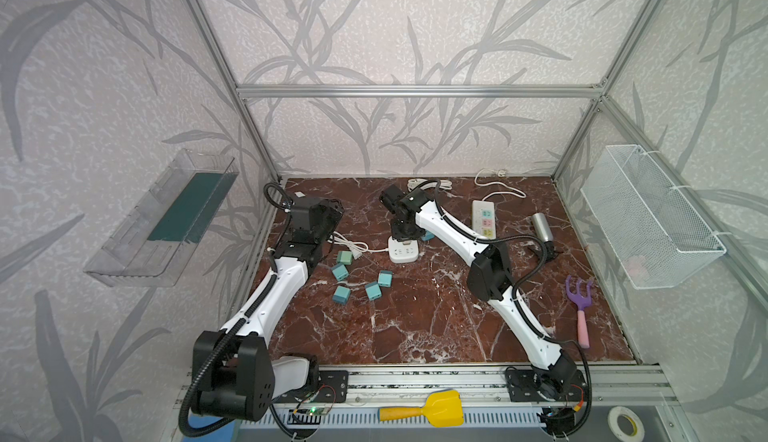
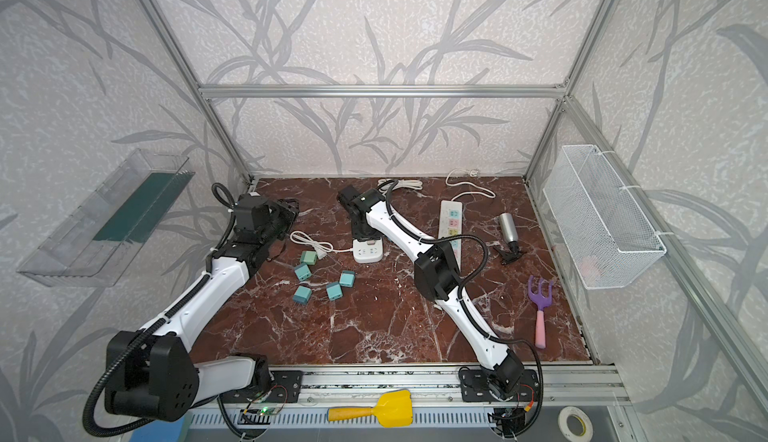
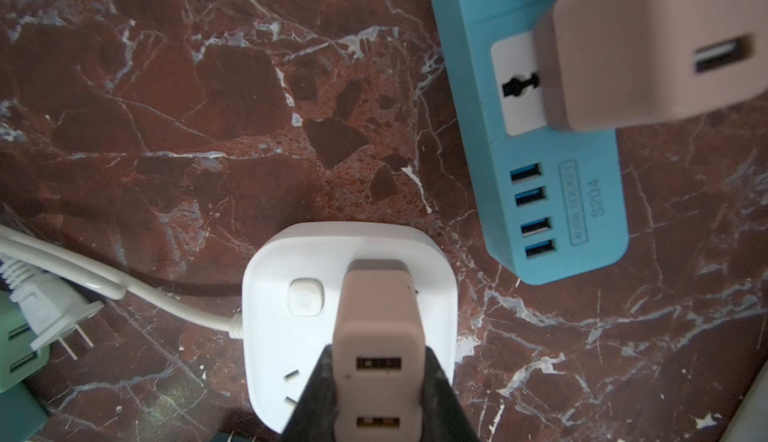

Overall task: Insert the plug
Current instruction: 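Lower the tan adapter into the power cube socket and open right gripper, then raise right gripper away from the power cube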

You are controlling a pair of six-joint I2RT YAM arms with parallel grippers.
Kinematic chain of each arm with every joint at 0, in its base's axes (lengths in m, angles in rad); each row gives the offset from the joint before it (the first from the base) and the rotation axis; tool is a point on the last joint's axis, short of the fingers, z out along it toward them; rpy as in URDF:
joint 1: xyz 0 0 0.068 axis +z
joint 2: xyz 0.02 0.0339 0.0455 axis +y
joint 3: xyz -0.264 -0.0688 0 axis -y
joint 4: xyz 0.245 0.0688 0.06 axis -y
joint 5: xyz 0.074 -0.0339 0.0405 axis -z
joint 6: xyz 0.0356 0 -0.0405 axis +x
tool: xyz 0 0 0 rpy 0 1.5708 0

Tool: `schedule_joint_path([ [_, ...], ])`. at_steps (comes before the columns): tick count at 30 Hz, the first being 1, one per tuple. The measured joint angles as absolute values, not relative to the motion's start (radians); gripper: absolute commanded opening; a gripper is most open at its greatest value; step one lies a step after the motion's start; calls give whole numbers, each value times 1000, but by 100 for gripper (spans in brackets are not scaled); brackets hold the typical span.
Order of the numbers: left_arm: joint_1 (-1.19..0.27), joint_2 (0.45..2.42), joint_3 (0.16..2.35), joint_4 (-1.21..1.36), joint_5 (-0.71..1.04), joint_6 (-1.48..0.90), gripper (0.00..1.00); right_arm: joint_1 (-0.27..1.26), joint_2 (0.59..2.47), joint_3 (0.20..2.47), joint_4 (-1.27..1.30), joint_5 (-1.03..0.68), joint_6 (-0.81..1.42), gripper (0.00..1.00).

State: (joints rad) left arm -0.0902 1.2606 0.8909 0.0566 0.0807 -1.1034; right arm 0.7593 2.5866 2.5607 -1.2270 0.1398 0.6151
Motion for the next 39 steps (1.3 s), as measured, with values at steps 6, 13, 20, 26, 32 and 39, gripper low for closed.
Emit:
schedule_joint_path([
  [6,-89,1261,890,72,91,-1104,43,761,2571,2502,-1238,102,590,53],
  [13,-84,1262,886,85,93,-1100,44,767,2547,2499,-1272,98,529,61],
  [20,-83,1264,885,92,94,-1099,44,763,2465,2527,-1278,150,480,61],
  [26,-83,1269,885,93,96,-1095,44,743,2466,2597,-1278,187,449,59],
  [32,-83,1278,885,99,99,-1092,44,719,2482,2608,-1279,200,437,57],
  [39,-78,1292,885,101,104,-1092,44,707,2519,2547,-1278,184,438,56],
])
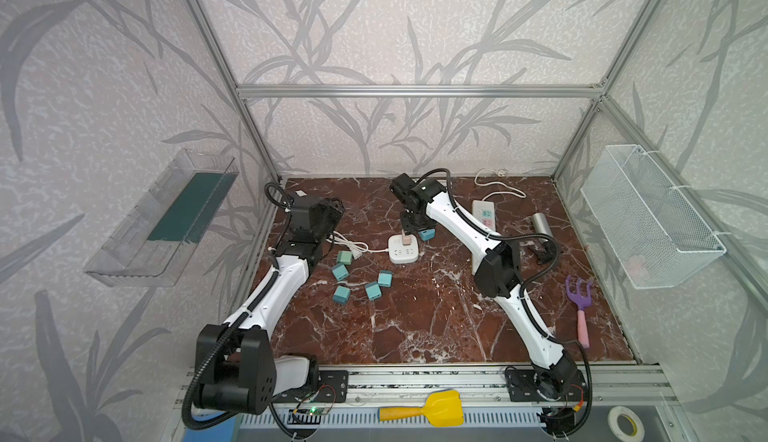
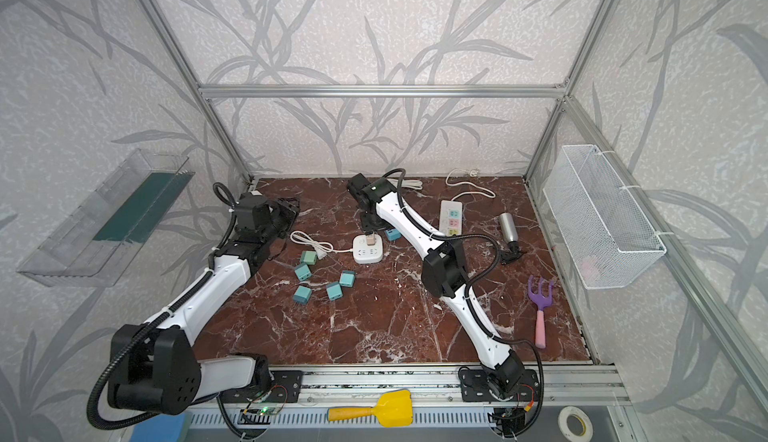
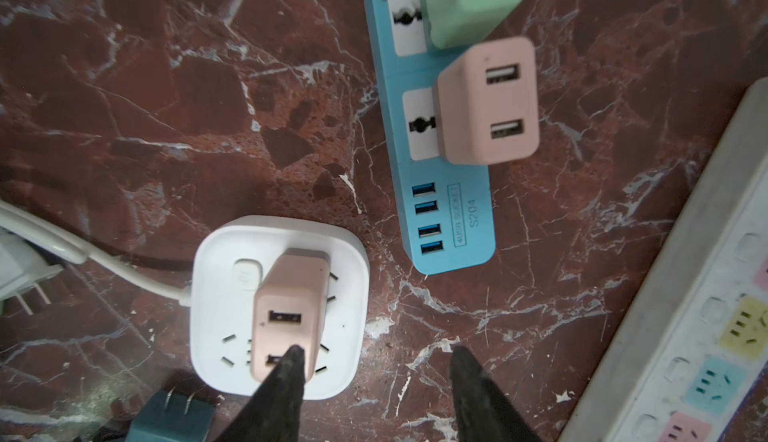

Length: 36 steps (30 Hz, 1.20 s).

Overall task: Insert the plug
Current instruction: 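Raise right gripper away from the power cube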

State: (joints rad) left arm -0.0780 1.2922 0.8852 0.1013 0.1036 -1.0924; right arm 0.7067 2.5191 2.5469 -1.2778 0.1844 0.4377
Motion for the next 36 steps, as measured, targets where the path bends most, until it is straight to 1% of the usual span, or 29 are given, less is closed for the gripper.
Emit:
schedule_joint_path([
  [6,-75,1305,885,104,108,-1092,44,706,2519,2463,-1256,183,437,55],
  [12,-71,1314,885,106,108,-1090,44,706,2505,2454,-1253,183,422,55],
  [18,-71,1335,885,106,108,-1074,44,717,2404,2405,-1203,183,390,57],
  [22,-71,1339,885,105,107,-1064,44,722,2366,2416,-1160,182,367,57],
  [28,-71,1339,885,106,107,-1046,44,720,2425,2505,-1156,180,351,57],
  [31,-71,1346,885,105,107,-1043,44,714,2456,2500,-1155,179,350,57],
  [36,-71,1356,885,105,107,-1039,44,709,2463,2424,-1134,175,353,56],
])
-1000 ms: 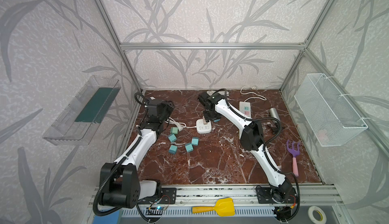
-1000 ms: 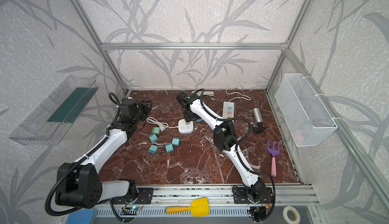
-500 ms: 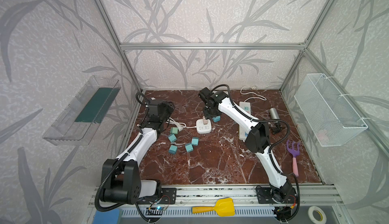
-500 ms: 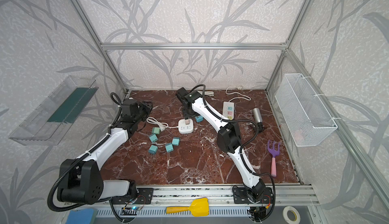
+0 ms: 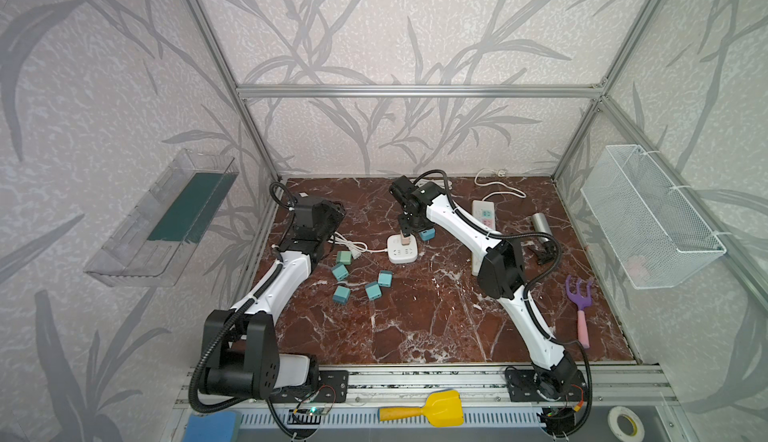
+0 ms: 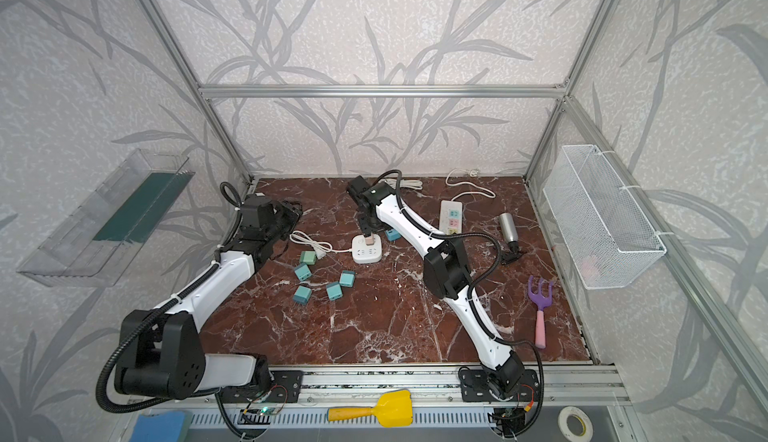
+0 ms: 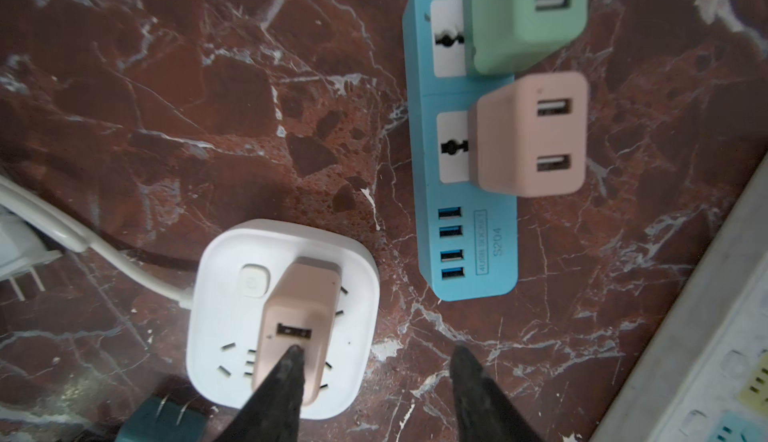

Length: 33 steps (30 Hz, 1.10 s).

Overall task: Insert the plug
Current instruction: 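Raise right gripper away from the power cube, then move left gripper over the teal adapters while right gripper draws back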

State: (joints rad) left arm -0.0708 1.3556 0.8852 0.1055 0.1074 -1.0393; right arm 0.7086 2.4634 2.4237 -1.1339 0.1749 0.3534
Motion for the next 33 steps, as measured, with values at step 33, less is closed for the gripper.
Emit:
schedule_joint_path([
  [33,-356,1064,814,-452,-168,-717,59,780,1440,1036,-380,76,292,66],
])
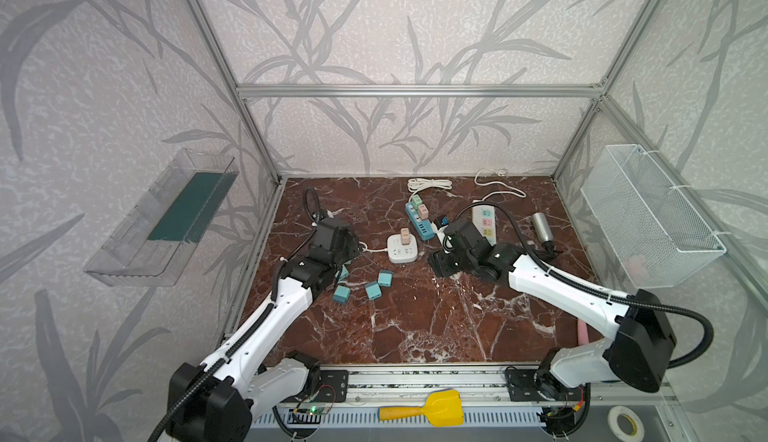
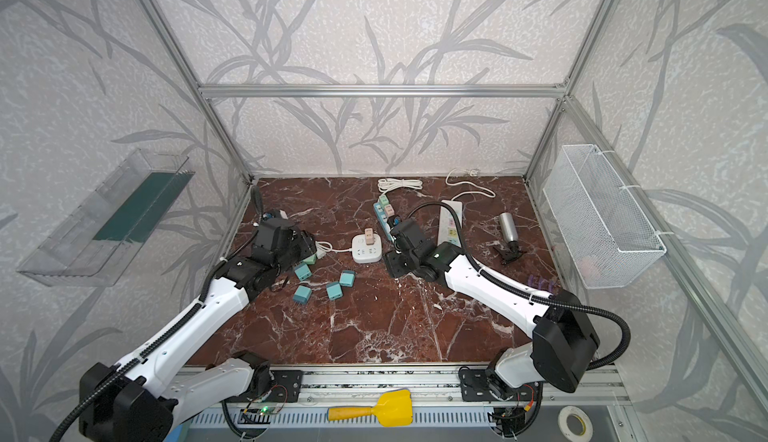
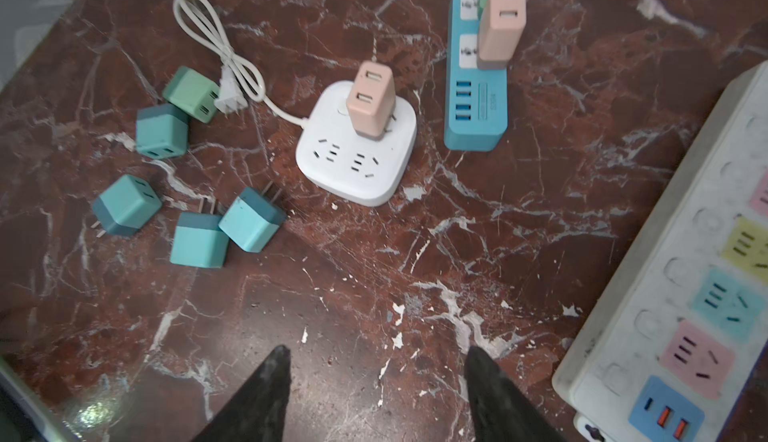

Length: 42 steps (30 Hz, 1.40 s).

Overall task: Insert the plug
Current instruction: 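Move left gripper over the teal adapters while right gripper draws back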

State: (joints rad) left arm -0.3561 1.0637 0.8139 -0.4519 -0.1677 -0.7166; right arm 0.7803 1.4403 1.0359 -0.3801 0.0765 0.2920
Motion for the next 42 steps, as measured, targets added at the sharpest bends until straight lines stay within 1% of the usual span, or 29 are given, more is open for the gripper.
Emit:
schedule_joint_path([
  [4,-356,1029,744,-567,-208,-725,60,780,1439,953,-316,64,302,67],
  [6,-356,1028,723,-601,-214,-731,62,780,1431,903,-256,51,303,69],
  [8,-356,1032,709,-617,-215,-733,65,780,1418,859,-216,47,305,72],
  [11,-356,1058,683,-620,-197,-725,69,780,1395,810,-170,48,305,79],
  [15,-356,1125,643,-617,-175,-710,71,773,1361,761,-103,54,311,83],
  [21,-356,1221,638,-609,-154,-691,76,729,1325,708,-54,45,338,84],
  [30,-357,1384,649,-537,-93,-655,76,703,1308,698,-41,42,352,85],
  [36,-406,1392,673,-530,-64,-667,76,701,1307,698,-39,39,352,85],
  [42,-460,1359,673,-537,-47,-699,76,699,1307,698,-38,39,352,85],
])
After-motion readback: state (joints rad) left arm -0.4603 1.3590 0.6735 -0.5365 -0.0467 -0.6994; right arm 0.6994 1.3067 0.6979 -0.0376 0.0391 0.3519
